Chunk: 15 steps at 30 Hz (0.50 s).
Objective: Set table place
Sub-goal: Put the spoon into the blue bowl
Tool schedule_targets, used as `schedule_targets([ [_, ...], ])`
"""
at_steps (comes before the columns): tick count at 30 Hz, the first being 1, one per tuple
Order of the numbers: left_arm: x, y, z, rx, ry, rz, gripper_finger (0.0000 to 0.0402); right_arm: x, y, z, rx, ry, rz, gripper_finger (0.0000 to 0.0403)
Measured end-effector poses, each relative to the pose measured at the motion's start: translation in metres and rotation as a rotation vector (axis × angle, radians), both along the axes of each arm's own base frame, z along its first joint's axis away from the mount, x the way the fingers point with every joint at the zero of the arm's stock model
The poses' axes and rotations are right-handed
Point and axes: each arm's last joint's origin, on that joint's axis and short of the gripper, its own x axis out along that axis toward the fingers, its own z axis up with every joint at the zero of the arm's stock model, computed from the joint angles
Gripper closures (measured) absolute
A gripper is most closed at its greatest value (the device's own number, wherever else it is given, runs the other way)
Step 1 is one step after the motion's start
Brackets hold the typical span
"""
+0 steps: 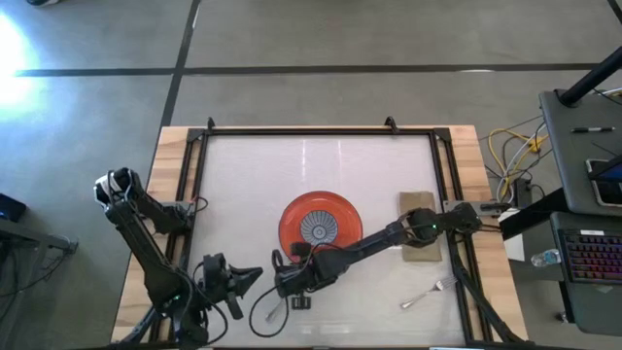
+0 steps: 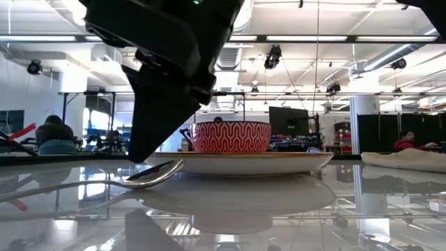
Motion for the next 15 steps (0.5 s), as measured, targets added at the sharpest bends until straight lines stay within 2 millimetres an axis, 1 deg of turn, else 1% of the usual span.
schedule_targets([
  [8,0.0018,-0.0027,-0.0058,-0.004,-0.002,0.006,0.0402,-0.0085,0.0007,-0.0023,-0.060,0.080,0.058,0.0394],
  [15,0.0017,-0.0025,-0.0057,-0.005,-0.003,0.006,0.0402,-0.0085,0.0007,-0.0026,-0.059,0.081,0.059,0.0394],
])
